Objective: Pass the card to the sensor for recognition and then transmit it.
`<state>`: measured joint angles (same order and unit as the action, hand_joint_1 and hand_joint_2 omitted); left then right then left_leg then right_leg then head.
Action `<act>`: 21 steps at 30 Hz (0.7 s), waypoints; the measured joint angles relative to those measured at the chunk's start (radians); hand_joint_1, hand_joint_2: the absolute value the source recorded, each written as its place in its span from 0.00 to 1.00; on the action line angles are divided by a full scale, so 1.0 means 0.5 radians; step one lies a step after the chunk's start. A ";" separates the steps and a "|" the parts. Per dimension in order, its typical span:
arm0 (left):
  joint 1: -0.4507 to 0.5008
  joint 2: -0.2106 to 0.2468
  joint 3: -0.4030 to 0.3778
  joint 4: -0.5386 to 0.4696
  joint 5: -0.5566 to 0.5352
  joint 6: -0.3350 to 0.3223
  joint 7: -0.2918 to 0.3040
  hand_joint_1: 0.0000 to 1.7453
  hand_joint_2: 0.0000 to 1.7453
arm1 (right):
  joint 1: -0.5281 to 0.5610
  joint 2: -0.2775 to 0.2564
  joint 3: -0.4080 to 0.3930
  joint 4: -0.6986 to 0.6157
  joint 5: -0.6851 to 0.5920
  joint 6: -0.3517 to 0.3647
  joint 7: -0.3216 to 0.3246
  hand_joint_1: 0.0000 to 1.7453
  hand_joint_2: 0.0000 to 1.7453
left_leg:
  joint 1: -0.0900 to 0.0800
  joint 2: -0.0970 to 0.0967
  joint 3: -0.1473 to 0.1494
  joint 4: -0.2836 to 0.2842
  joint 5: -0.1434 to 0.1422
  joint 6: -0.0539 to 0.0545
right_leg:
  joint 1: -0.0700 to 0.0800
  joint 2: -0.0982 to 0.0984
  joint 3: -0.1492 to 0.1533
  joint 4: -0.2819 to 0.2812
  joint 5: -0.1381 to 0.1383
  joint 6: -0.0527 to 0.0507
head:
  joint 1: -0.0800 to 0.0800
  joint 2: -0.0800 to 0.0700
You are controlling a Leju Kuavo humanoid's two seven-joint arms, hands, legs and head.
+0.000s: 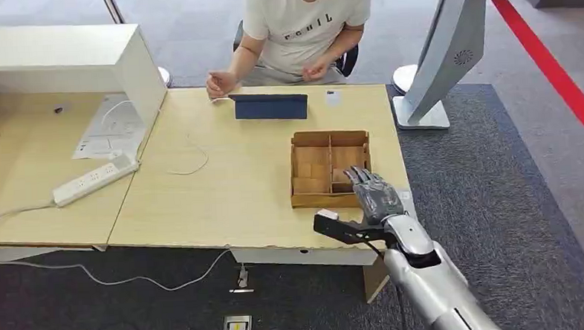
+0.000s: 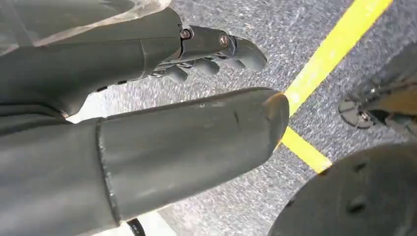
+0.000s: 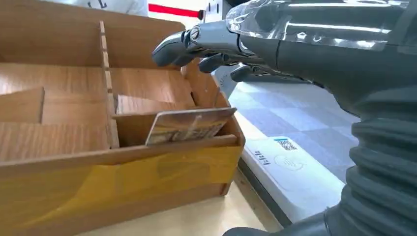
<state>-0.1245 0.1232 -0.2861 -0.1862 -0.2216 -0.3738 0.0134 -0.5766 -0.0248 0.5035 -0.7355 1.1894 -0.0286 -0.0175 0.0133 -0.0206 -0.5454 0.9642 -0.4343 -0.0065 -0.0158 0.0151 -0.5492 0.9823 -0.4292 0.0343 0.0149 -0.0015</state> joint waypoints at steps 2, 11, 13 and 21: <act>0.002 -0.001 0.035 0.000 0.021 0.020 0.021 0.00 0.00 | -0.003 0.001 0.000 0.025 0.000 0.000 -0.008 0.00 1.00 | 0.000 0.000 0.000 0.000 0.000 0.000 | 0.000 0.000 0.000 0.000 0.000 0.000 | -0.001 0.000; 0.007 -0.009 0.215 0.000 0.203 0.189 0.128 0.00 0.00 | -0.003 -0.002 -0.009 0.103 -0.019 -0.018 -0.018 0.00 1.00 | 0.000 0.000 0.000 0.000 0.000 0.000 | 0.000 0.000 -0.001 0.000 0.000 0.000 | -0.001 0.000; 0.008 -0.015 0.259 0.000 0.254 0.241 0.163 0.00 0.00 | -0.004 -0.003 -0.019 0.111 -0.020 -0.018 -0.022 0.00 1.00 | 0.000 0.000 0.000 0.000 0.000 0.000 | 0.000 0.000 -0.001 0.000 0.000 0.000 | 0.000 0.000; 0.012 -0.043 0.437 0.000 0.404 0.406 0.243 0.00 0.00 | -0.019 -0.006 -0.038 0.143 -0.021 -0.016 -0.050 1.00 1.00 | 0.000 0.000 0.000 0.000 0.000 0.000 | 0.000 0.000 -0.001 0.000 0.000 0.000 | -0.001 -0.001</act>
<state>-0.1183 0.1015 -0.0675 -0.1862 -0.0194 -0.1709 0.1347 -0.5860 -0.0278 0.4845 -0.6638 1.1788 -0.0366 -0.0427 0.0133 -0.0204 -0.5456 0.9642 -0.4344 -0.0065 -0.0157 0.0151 -0.5497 0.9821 -0.4293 0.0343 0.0145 -0.0019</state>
